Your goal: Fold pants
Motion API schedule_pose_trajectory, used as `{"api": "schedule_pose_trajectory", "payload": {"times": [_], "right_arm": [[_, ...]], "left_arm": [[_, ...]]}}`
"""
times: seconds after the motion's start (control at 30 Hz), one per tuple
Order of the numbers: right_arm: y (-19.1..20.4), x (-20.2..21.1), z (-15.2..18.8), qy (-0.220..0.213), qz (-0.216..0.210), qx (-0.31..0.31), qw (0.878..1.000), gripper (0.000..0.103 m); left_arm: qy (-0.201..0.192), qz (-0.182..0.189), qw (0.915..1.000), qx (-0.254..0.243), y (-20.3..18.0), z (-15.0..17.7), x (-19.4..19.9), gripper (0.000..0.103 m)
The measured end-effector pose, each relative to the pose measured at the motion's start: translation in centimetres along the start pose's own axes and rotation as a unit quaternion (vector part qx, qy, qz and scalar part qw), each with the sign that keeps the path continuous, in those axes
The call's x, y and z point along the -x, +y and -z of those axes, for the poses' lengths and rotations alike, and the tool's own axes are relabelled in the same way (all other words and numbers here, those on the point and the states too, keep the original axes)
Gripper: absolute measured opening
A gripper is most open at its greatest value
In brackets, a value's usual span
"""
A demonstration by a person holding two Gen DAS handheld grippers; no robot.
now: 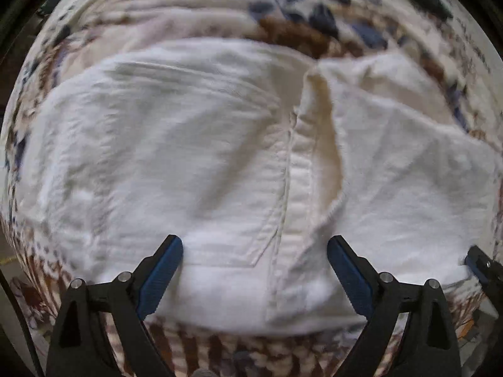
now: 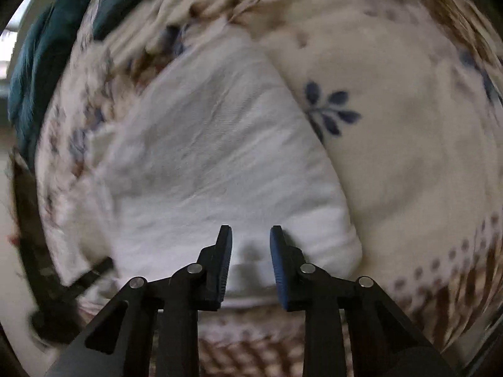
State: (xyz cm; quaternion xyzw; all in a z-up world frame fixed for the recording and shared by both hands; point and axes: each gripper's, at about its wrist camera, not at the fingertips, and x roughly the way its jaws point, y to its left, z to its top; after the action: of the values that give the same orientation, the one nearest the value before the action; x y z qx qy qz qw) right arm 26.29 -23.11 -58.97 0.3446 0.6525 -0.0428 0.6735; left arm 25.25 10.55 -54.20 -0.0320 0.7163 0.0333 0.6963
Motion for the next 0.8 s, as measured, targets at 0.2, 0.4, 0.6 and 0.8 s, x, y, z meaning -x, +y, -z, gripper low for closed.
{"api": "schedule_pose_trajectory", "payload": {"times": [0.2, 0.4, 0.6, 0.8], "right_arm": [[-3.9, 0.0, 1.8, 0.061, -0.107, -0.157, 0.98, 0.039], [-5.0, -3.5, 1.1, 0.07, -0.077, -0.186, 0.977, 0.039], [-4.9, -2.7, 2.3, 0.035, -0.073, -0.22, 0.972, 0.005], [-5.2, -2.3, 4.1, 0.039, -0.056, -0.203, 0.977, 0.005]], "left_arm": [[-0.014, 0.025, 0.9996, -0.006, -0.8, 0.3, 3.3, 0.095], [0.014, 0.006, 0.9994, -0.032, -2.9, -0.3, 0.3, 0.095], [0.026, -0.004, 0.9986, -0.046, -3.5, -0.3, -1.5, 0.095], [0.029, -0.009, 0.9982, -0.052, -3.1, 2.4, -2.2, 0.095]]}}
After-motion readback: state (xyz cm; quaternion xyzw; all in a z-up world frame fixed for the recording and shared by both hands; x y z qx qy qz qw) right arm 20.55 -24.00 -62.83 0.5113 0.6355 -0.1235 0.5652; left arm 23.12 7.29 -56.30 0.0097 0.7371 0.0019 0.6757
